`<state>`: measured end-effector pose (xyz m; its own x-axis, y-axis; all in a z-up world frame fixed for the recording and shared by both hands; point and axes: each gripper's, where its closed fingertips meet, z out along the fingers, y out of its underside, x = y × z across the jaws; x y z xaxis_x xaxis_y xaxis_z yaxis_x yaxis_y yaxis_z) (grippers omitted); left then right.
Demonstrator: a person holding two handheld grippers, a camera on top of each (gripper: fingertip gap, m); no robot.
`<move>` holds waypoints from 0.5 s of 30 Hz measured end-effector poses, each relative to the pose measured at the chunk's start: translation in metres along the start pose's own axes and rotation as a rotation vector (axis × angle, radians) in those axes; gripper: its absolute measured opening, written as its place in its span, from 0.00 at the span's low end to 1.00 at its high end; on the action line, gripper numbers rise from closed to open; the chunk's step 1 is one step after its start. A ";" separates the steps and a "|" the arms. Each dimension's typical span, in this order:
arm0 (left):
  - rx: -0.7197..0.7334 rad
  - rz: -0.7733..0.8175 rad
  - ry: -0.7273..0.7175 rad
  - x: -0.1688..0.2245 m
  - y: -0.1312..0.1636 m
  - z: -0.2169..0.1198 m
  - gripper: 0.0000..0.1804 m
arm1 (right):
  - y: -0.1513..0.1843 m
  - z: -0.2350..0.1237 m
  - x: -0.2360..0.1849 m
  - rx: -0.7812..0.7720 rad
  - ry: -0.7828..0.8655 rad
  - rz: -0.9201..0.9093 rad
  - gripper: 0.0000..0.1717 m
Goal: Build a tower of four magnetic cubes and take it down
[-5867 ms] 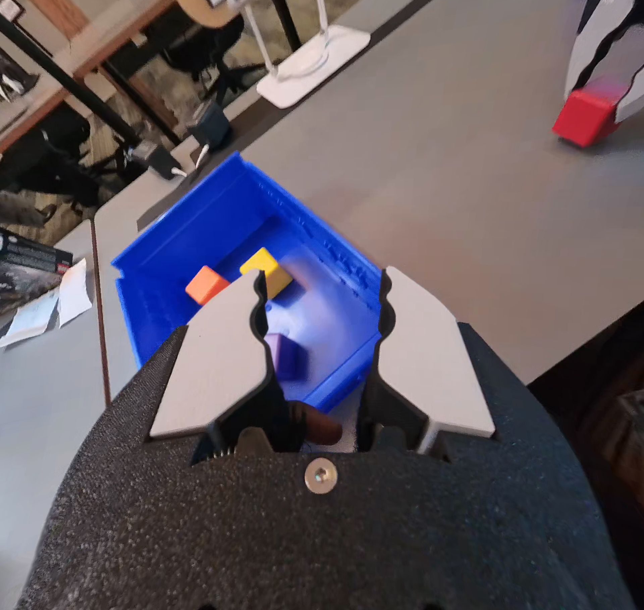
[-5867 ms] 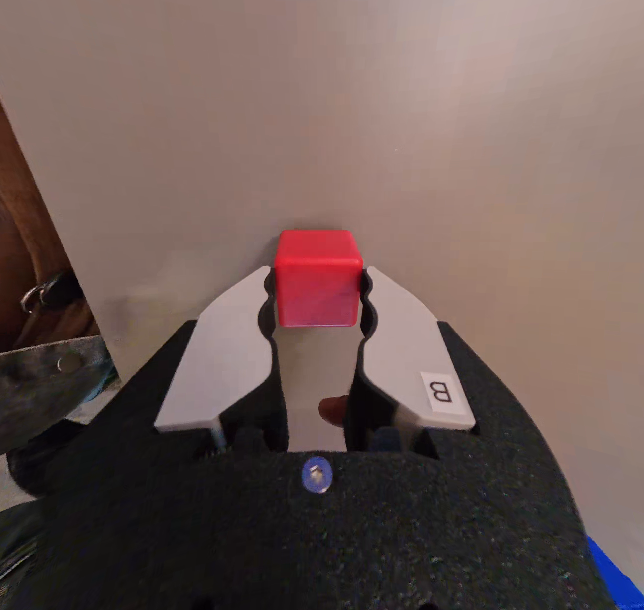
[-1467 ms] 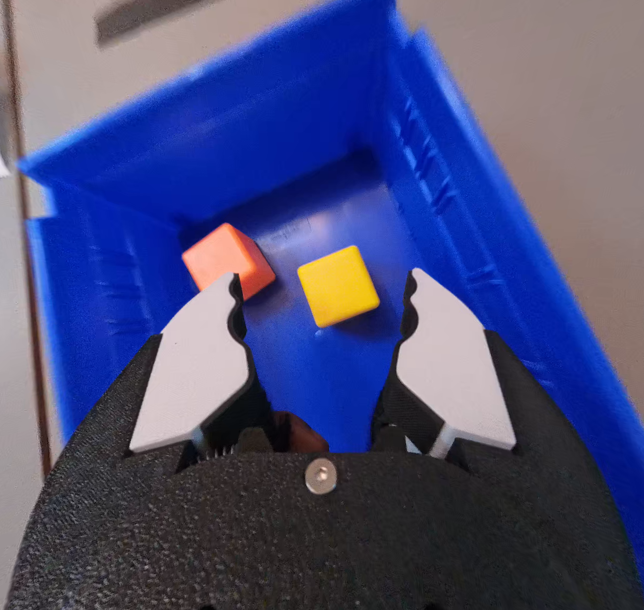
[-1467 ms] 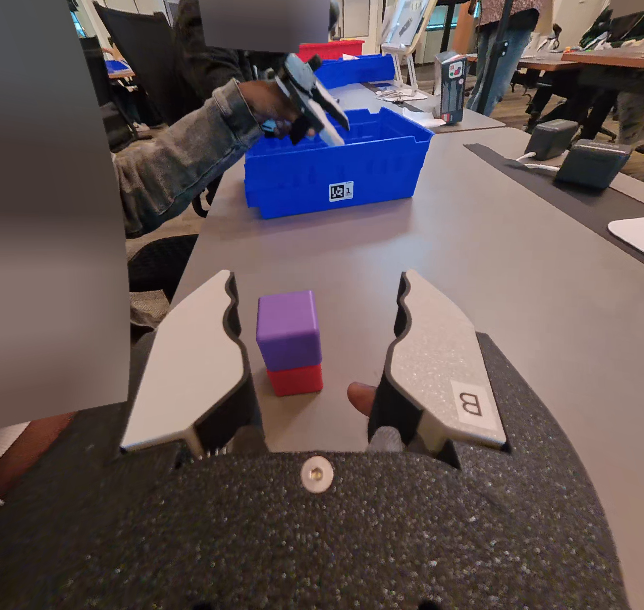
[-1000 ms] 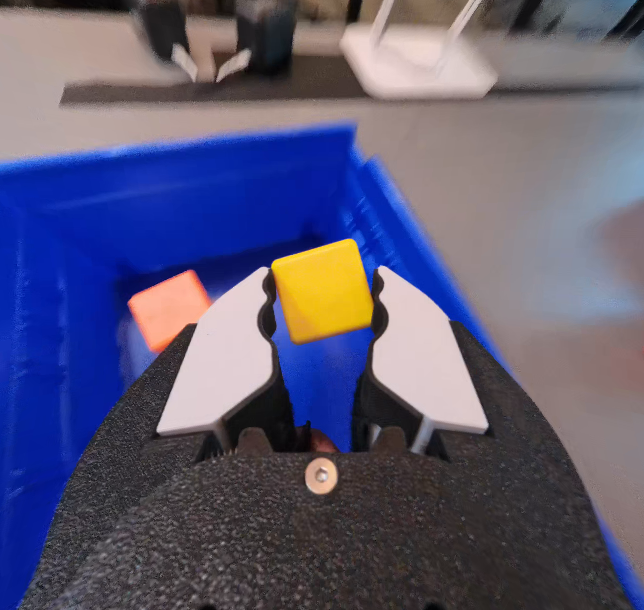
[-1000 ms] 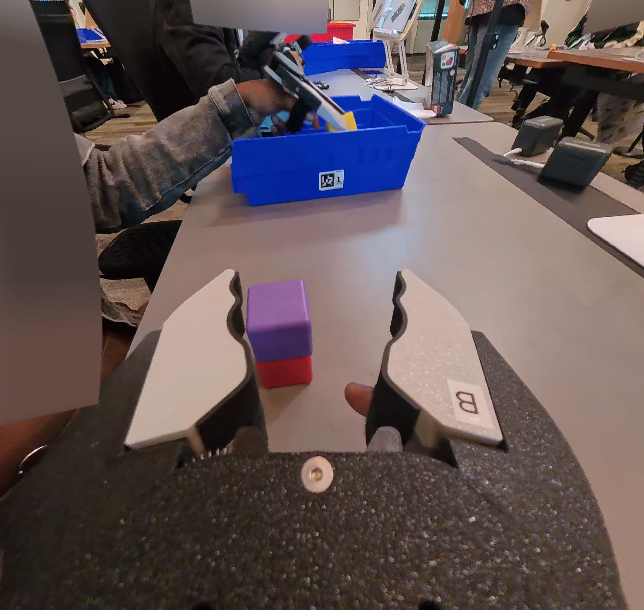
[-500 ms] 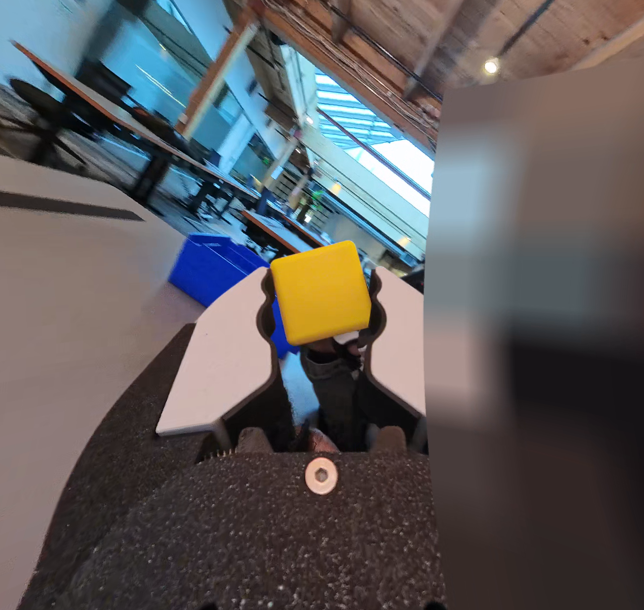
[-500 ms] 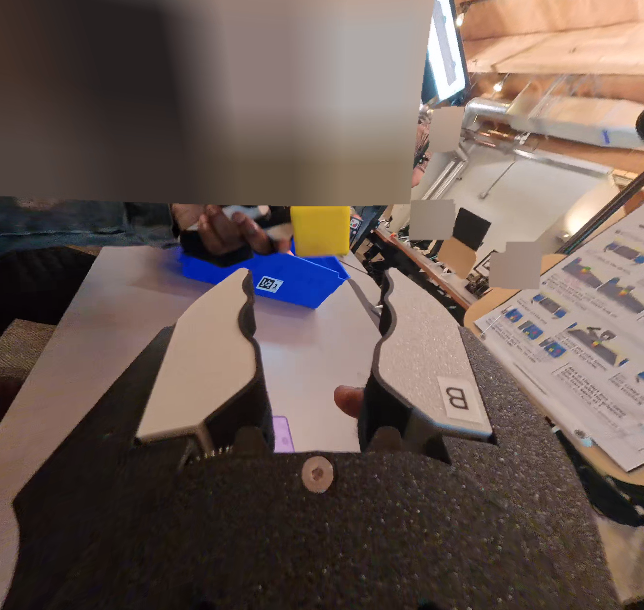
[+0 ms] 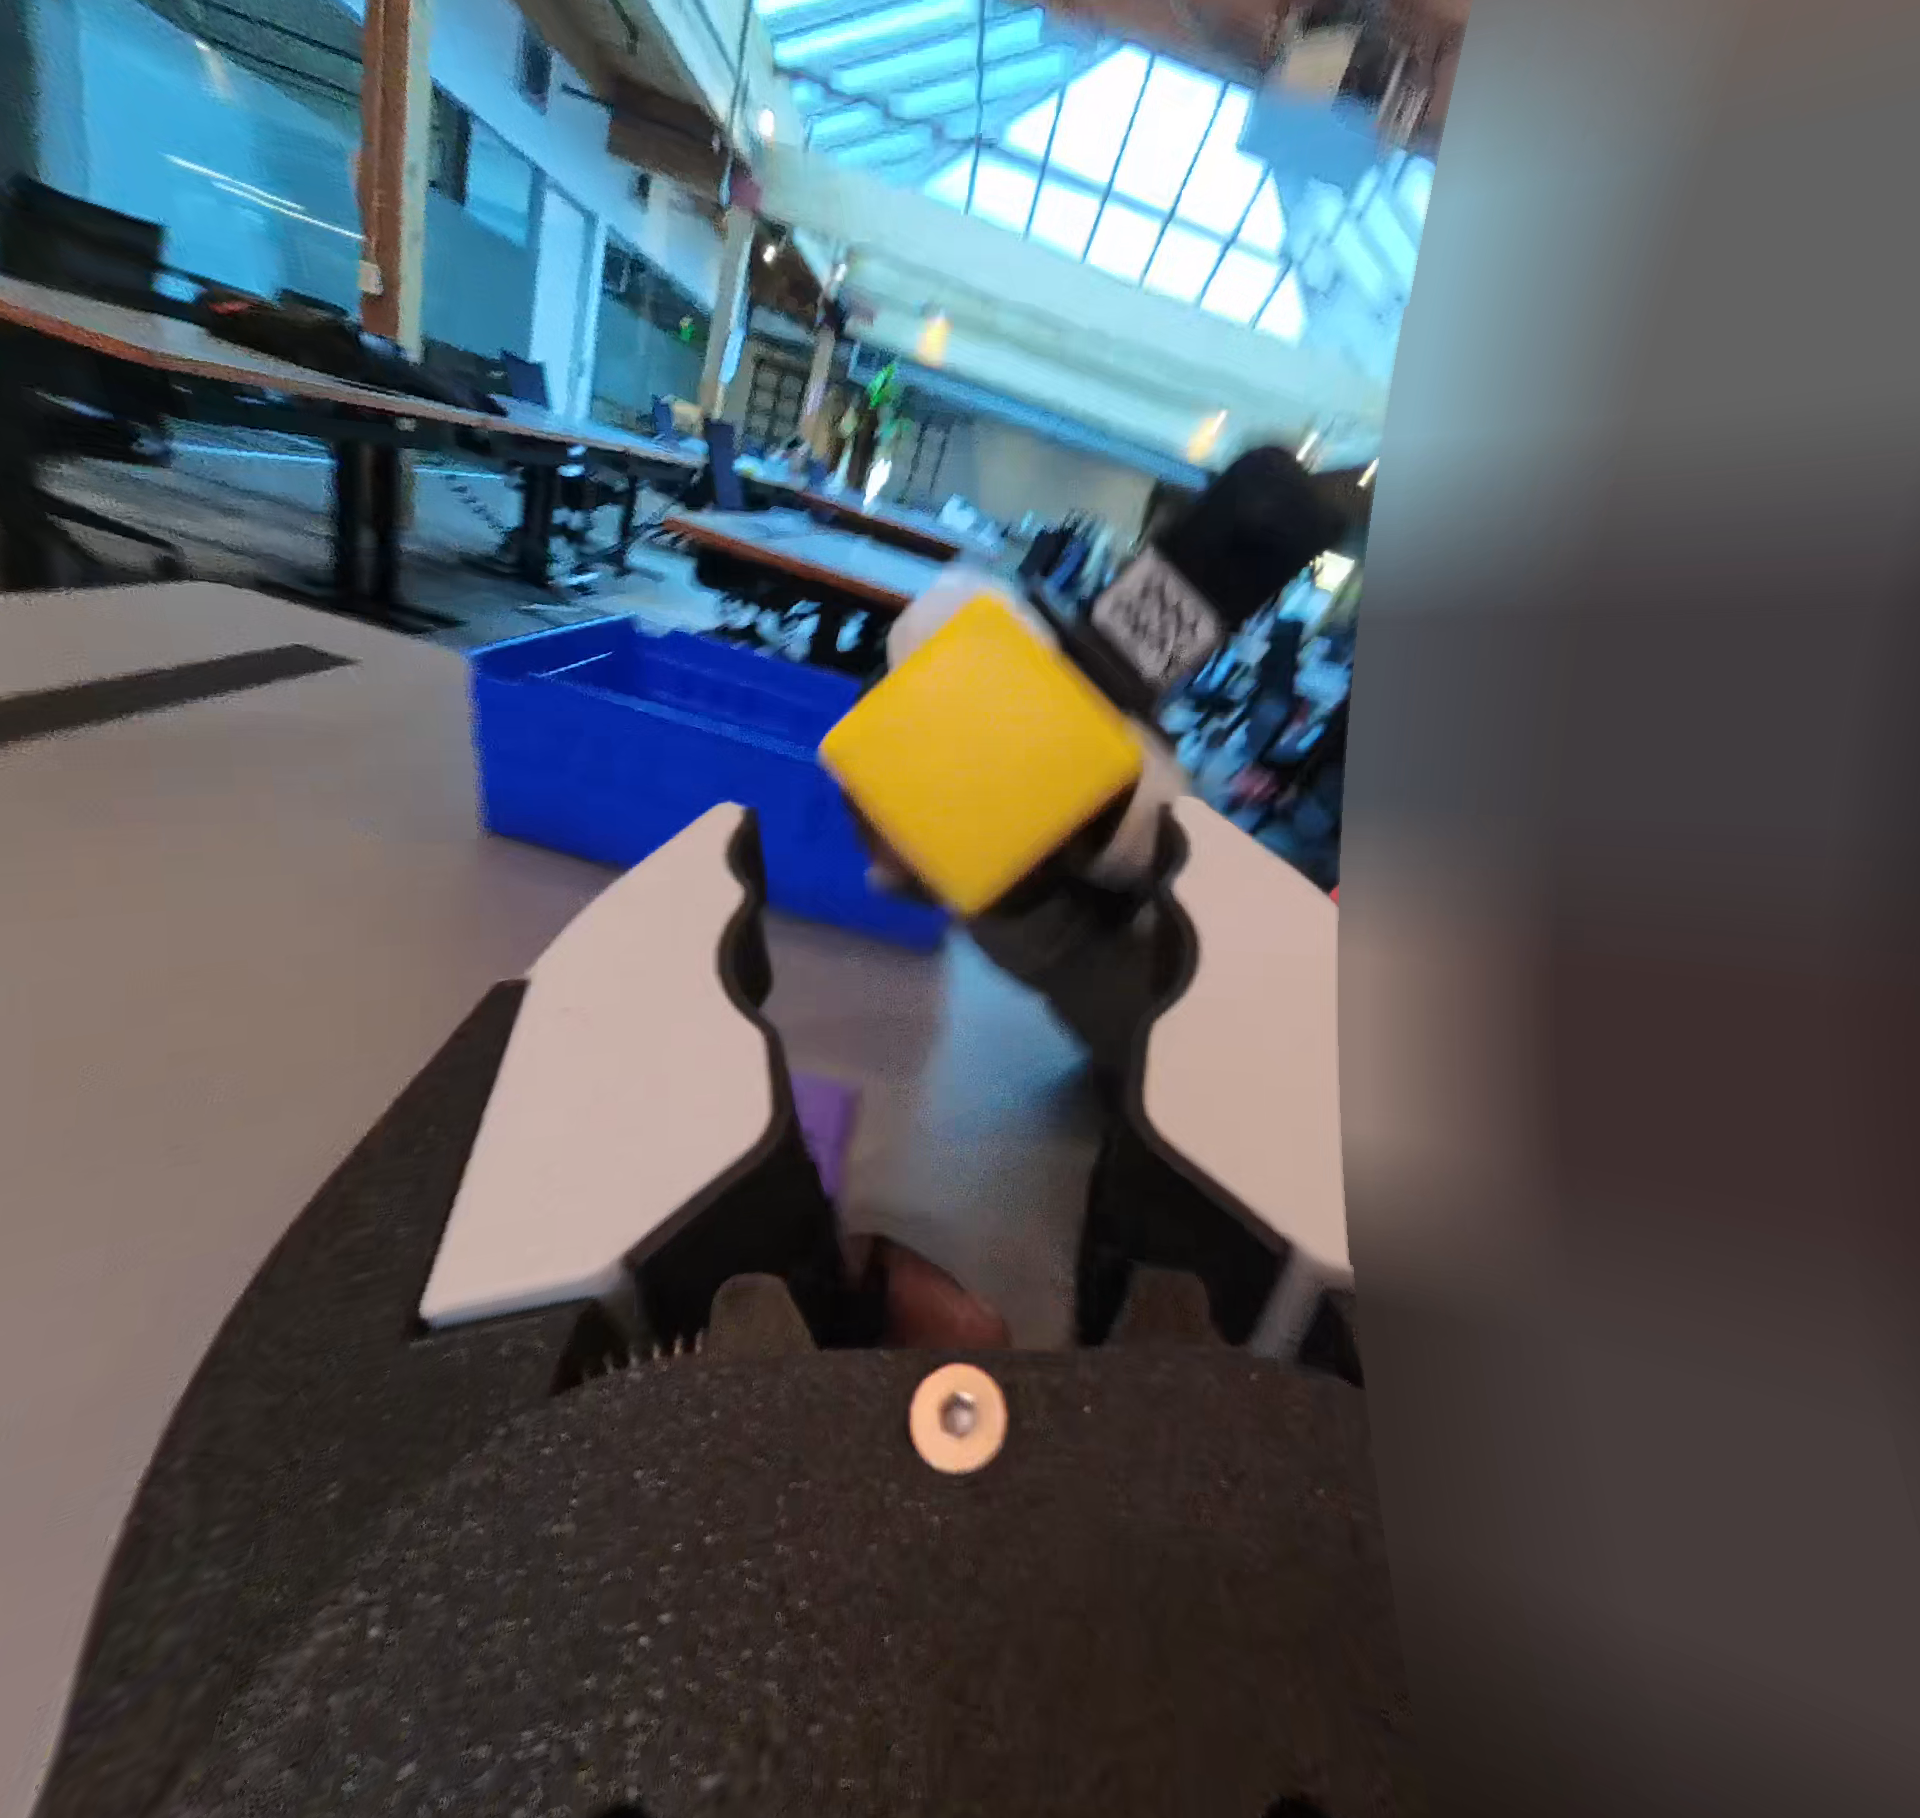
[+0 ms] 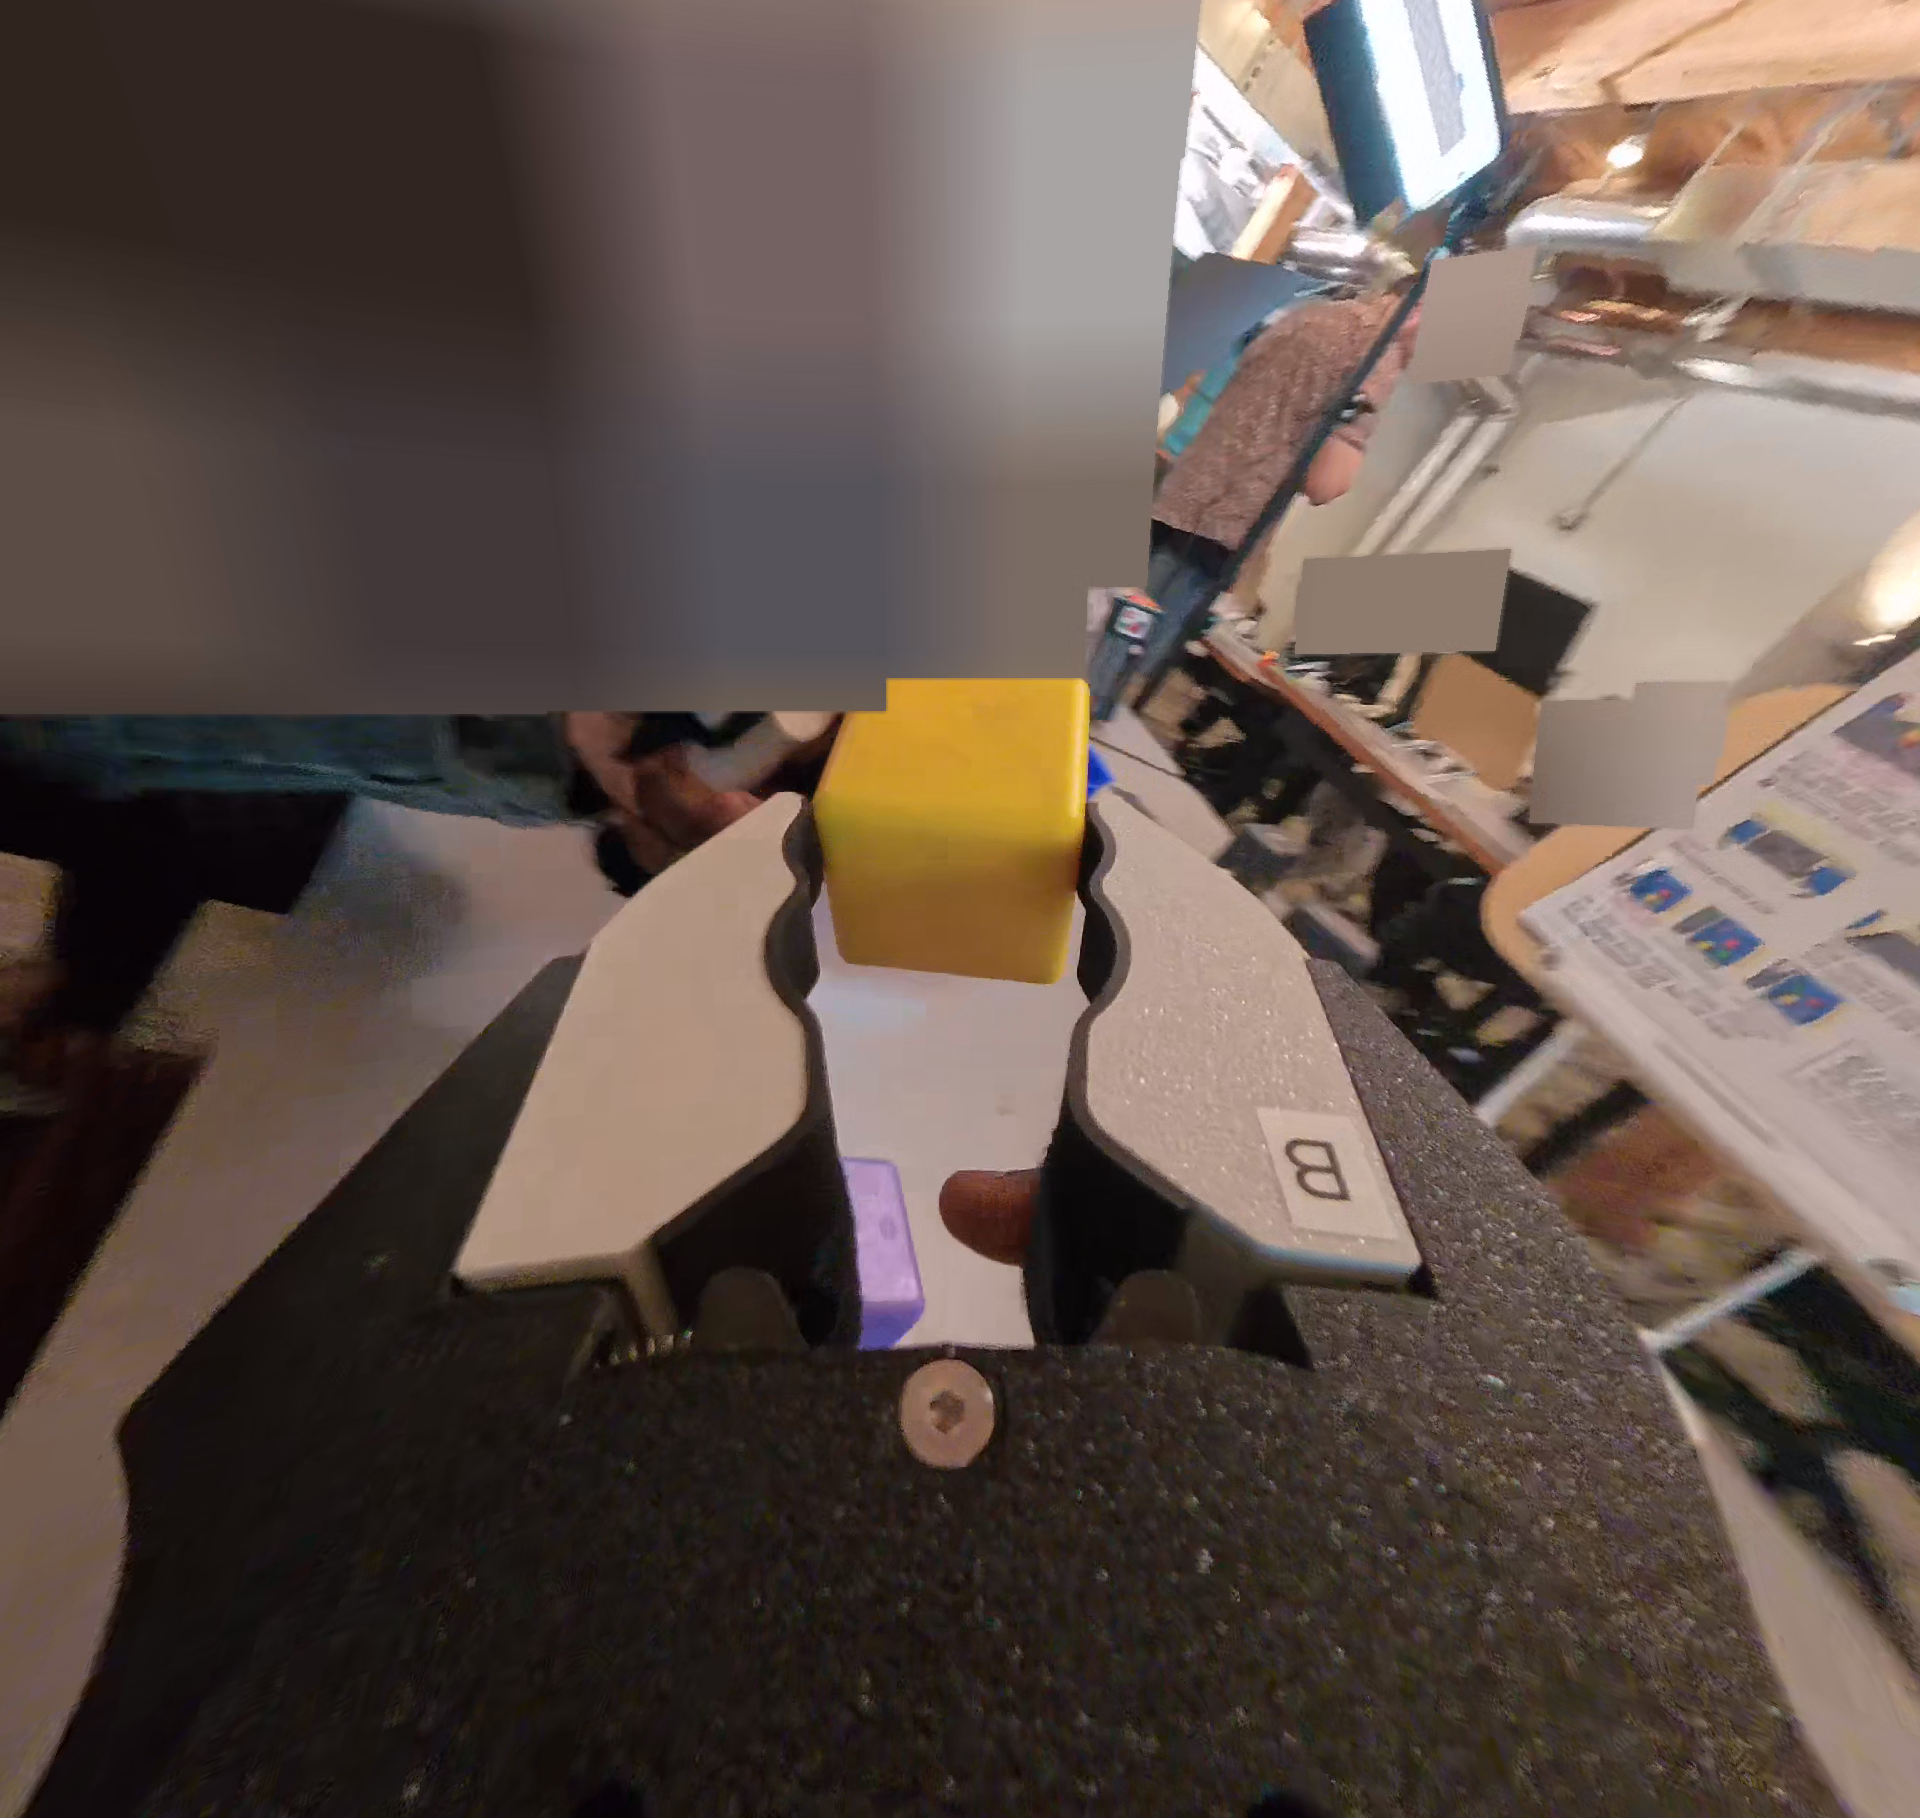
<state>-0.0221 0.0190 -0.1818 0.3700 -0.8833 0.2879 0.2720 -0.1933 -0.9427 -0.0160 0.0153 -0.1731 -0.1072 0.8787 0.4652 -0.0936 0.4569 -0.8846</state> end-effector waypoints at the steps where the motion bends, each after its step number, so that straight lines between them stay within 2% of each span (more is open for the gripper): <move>1: -0.066 0.082 -0.044 -0.013 0.013 -0.001 0.44 | 0.002 -0.009 0.005 0.025 -0.033 0.074 0.28; 4: -0.256 0.203 -0.093 -0.038 0.063 0.002 0.50 | 0.012 -0.028 0.014 0.091 -0.128 0.273 0.28; 6: -0.337 0.205 -0.068 -0.036 0.086 0.011 0.50 | 0.019 -0.031 0.019 0.133 -0.147 0.357 0.28; 9: -0.499 0.364 -0.141 -0.050 0.114 0.014 0.47 | 0.030 -0.027 0.015 0.135 -0.217 0.468 0.28; 11: -0.565 0.380 -0.150 -0.053 0.129 0.015 0.42 | 0.041 -0.022 0.007 0.071 -0.250 0.468 0.28; 13: -0.583 0.405 -0.198 -0.061 0.133 0.015 0.29 | 0.050 -0.018 -0.003 0.010 -0.286 0.445 0.28; 15: -0.582 0.378 -0.174 -0.058 0.134 0.015 0.28 | 0.058 -0.016 -0.010 -0.043 -0.316 0.433 0.28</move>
<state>0.0062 0.0510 -0.3225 0.4951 -0.8631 -0.0997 -0.4034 -0.1266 -0.9062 -0.0044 0.0348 -0.2293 -0.4200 0.9067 0.0392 0.0655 0.0733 -0.9952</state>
